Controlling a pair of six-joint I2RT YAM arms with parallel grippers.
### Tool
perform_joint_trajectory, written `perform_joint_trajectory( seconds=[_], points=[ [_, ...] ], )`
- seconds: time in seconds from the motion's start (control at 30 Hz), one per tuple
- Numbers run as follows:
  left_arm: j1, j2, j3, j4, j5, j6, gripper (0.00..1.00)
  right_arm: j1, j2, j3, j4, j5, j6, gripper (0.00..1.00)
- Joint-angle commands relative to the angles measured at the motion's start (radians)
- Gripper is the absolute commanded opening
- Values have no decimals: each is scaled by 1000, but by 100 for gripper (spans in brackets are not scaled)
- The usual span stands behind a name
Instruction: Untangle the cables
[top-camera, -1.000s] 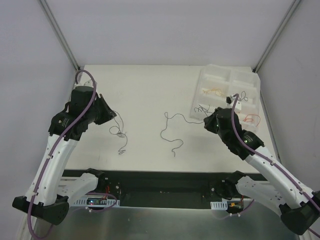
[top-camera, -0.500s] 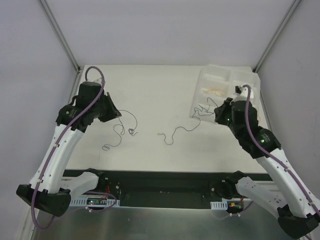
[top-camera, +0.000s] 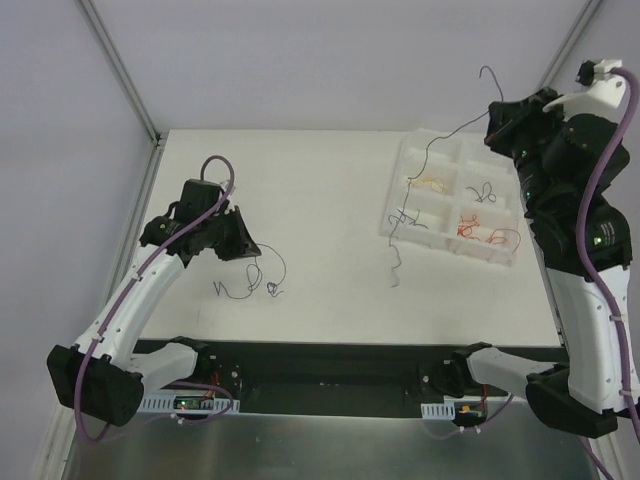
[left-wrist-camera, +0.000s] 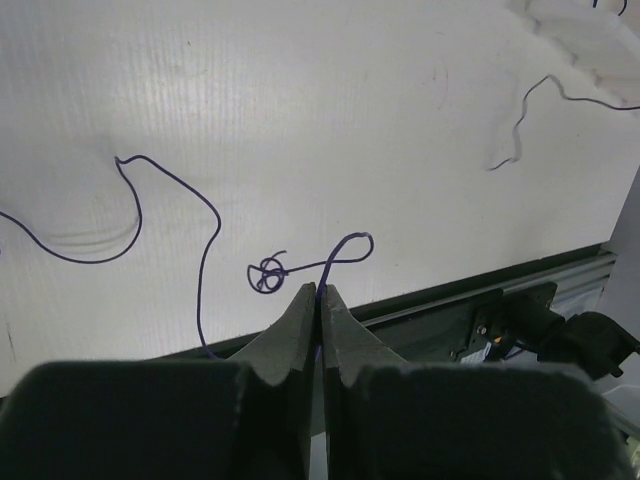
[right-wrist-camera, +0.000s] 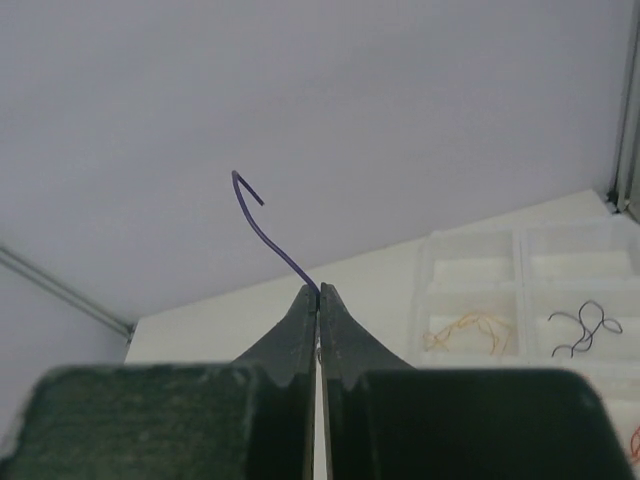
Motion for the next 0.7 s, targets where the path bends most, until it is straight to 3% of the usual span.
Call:
perform_joint_trajectory(
  seconds=[0.0,0.43,0.67],
  points=[
    [4,7,-21,57,66,4,0,-73,85,175,3,10,-47,0],
    [1,138,64,46,146,133,0,-264,351,660,92,89,-244,0],
    [-80,159,67,42,118,221,0,-326,379,683,254,74,-302,0]
  ],
)
